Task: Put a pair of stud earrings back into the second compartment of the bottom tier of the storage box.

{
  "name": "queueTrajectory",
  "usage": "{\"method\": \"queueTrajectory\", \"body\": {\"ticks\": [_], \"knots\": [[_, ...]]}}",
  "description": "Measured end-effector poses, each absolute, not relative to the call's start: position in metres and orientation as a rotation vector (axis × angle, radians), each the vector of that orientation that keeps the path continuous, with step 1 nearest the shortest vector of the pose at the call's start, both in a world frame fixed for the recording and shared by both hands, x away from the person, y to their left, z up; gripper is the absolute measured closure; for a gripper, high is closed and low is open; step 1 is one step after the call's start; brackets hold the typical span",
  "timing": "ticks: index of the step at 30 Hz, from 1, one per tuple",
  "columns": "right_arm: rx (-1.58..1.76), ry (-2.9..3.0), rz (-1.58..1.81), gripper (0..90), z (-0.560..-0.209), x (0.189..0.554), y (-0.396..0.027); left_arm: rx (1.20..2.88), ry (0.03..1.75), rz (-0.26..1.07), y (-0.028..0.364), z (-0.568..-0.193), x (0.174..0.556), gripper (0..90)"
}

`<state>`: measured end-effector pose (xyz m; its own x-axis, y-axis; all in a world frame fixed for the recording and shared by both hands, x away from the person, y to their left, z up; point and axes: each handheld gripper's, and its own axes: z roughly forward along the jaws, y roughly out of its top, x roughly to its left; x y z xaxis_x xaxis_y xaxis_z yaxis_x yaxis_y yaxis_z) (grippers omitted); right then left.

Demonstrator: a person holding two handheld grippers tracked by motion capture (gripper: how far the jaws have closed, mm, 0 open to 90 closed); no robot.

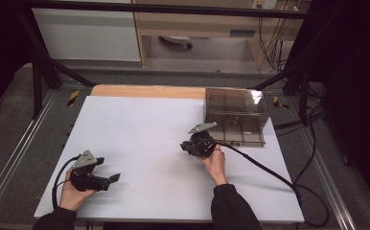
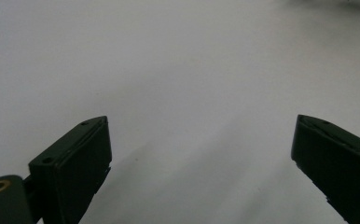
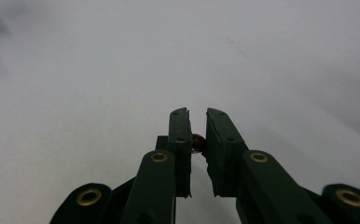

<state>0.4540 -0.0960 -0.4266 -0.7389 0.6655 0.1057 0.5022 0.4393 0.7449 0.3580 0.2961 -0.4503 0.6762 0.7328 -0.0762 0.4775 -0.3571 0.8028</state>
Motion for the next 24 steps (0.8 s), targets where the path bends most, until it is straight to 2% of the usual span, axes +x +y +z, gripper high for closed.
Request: {"method": "queueTrajectory", "body": {"ticks": [24], "knots": [[1.075,2.428,1.198,81.2,-0.408,0.435,-0.156,2.026,0.935,0.375,0.296,-0.45,0.358,4.5]]}}
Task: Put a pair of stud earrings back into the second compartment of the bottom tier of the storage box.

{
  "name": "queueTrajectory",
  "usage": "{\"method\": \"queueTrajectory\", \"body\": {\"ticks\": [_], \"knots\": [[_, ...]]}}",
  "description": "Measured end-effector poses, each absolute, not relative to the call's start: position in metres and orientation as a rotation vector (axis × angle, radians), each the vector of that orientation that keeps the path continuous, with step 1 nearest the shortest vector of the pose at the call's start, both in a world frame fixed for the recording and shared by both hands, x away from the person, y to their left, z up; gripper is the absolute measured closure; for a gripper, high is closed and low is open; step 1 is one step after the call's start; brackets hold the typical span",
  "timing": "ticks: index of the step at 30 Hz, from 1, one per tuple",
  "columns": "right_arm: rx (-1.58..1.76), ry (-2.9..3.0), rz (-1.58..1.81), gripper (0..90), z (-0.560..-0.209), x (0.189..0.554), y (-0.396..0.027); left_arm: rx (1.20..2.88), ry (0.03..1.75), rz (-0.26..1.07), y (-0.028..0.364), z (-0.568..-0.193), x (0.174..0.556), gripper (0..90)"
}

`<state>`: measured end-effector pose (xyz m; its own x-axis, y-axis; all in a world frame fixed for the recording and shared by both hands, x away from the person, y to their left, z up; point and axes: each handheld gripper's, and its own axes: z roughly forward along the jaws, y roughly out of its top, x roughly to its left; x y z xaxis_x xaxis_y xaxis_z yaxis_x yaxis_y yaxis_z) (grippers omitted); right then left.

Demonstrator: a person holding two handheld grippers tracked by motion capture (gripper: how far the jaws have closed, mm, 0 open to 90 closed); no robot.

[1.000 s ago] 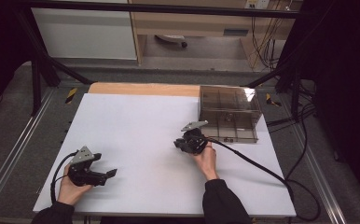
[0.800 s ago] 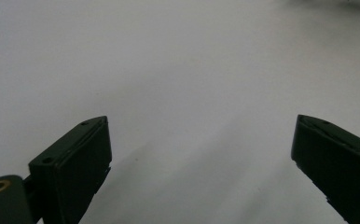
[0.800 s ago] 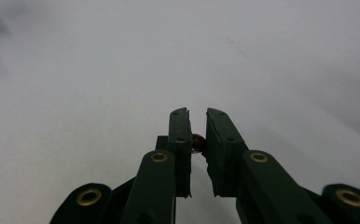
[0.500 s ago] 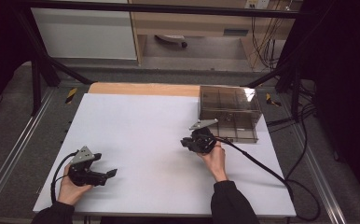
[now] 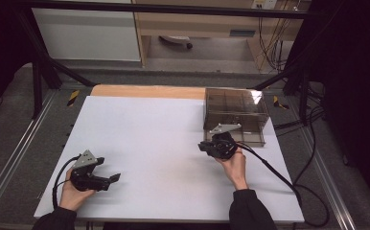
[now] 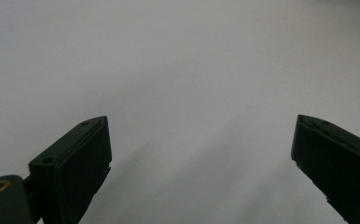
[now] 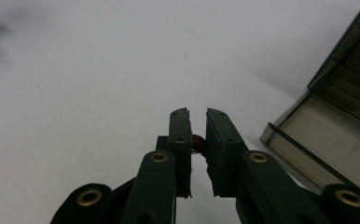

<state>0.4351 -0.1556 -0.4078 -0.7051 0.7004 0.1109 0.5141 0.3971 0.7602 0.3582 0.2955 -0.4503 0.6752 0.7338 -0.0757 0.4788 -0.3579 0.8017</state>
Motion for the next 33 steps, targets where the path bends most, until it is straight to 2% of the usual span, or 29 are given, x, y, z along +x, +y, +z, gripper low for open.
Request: {"method": "queueTrajectory", "body": {"ticks": [22,33], "knots": [[1.185,2.311,1.169,81.3,-0.398,0.436,-0.211,2.027,0.937,0.375,0.295,-0.45,0.358,4.5],[1.25,2.258,1.119,81.3,-0.398,0.449,-0.229,2.035,0.934,0.373,0.294,-0.451,0.359,4.5]]}}
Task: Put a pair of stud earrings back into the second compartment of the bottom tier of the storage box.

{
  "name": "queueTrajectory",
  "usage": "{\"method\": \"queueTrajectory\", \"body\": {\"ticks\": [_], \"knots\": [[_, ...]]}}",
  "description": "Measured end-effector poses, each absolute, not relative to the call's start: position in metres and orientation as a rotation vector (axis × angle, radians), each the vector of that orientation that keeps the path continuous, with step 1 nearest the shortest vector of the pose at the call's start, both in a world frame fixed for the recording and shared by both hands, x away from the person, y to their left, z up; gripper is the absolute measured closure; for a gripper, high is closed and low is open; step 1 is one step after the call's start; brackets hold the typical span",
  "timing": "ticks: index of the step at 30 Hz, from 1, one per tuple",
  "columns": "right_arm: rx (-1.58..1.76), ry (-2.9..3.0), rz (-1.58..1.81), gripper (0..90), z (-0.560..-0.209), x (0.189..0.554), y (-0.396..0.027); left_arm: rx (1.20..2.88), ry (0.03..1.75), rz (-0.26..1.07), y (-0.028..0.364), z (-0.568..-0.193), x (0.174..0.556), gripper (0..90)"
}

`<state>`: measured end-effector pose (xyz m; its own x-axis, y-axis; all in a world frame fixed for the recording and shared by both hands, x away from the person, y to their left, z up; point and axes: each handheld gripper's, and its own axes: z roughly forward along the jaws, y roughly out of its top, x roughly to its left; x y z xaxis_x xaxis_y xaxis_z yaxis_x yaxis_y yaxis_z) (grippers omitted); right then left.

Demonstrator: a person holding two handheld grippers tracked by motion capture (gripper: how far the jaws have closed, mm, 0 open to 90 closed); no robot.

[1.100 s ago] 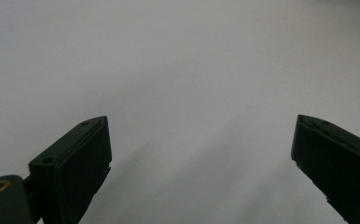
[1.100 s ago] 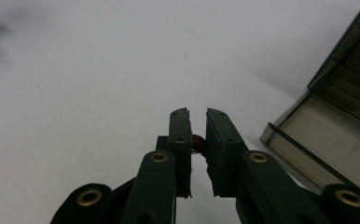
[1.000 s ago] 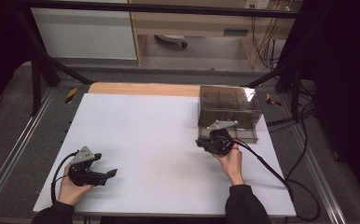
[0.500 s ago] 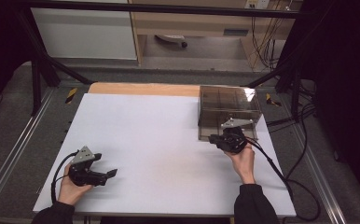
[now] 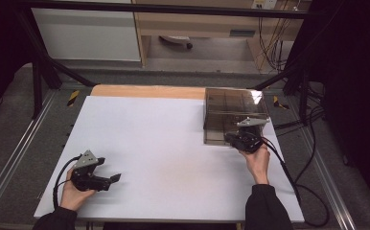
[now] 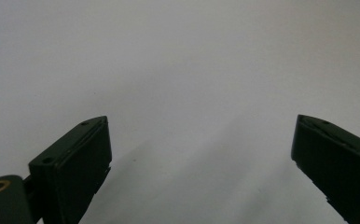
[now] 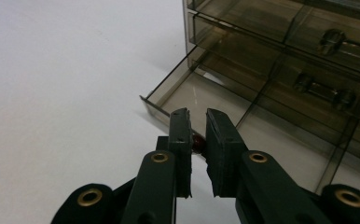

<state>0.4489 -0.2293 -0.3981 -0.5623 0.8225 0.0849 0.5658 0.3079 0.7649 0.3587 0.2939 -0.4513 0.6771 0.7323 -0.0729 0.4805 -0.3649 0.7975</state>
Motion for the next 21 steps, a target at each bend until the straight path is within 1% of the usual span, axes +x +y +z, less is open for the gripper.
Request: {"method": "queueTrajectory", "body": {"ticks": [21], "knots": [[1.333,2.191,1.05,81.3,-0.416,0.48,-0.239,2.031,0.936,0.373,0.295,-0.451,0.359,4.5]]}}
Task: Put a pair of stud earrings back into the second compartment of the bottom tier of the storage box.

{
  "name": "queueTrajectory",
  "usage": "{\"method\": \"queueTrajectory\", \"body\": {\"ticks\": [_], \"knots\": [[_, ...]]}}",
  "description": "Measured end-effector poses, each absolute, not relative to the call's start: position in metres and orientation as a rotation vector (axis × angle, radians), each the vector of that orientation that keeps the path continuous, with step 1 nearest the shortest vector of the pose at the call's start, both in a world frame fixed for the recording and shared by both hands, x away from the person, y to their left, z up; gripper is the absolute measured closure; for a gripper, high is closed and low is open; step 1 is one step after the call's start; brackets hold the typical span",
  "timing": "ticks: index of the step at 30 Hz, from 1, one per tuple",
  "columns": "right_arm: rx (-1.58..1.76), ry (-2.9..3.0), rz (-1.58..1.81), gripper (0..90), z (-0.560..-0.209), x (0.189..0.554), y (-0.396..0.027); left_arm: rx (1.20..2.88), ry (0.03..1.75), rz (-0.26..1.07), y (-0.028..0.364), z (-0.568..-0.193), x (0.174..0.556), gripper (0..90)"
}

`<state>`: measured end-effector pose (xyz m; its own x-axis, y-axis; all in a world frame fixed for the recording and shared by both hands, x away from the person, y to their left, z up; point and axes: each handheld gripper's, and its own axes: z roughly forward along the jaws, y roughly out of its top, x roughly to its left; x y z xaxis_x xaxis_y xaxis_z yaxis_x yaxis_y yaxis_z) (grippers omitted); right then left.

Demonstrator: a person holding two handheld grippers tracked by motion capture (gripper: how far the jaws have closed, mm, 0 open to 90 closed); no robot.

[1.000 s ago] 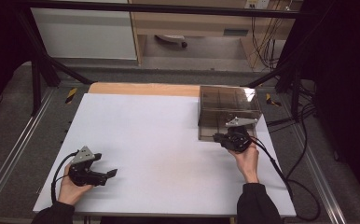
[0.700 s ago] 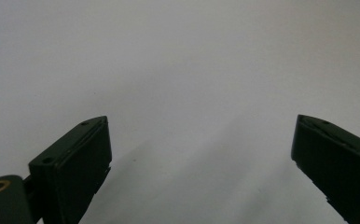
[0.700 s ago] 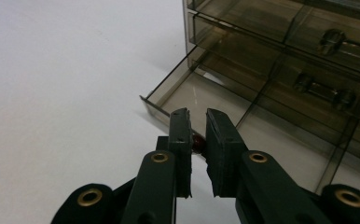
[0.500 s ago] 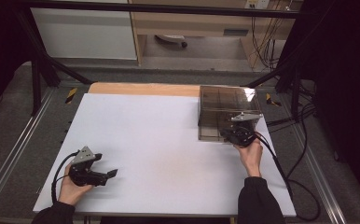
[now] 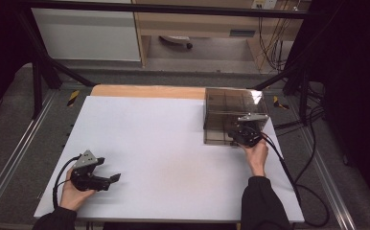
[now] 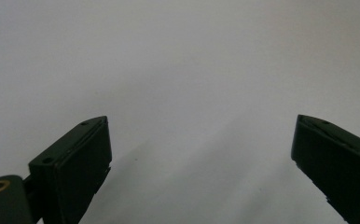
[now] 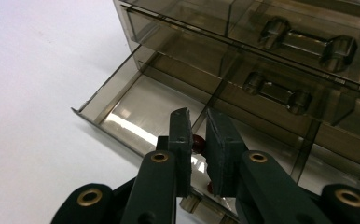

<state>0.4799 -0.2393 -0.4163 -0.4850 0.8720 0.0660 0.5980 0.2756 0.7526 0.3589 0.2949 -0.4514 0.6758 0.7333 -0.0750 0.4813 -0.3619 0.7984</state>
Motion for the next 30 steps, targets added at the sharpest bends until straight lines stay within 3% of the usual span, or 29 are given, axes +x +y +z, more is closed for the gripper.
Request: {"method": "queueTrajectory", "body": {"ticks": [16,30], "knots": [[1.379,2.197,0.998,79.3,-0.433,0.492,-0.237,2.031,0.937,0.371,0.295,-0.451,0.359,4.5],[1.351,2.164,1.075,56.6,-0.418,0.476,-0.24,2.034,0.938,0.37,0.295,-0.452,0.359,4.5]]}}
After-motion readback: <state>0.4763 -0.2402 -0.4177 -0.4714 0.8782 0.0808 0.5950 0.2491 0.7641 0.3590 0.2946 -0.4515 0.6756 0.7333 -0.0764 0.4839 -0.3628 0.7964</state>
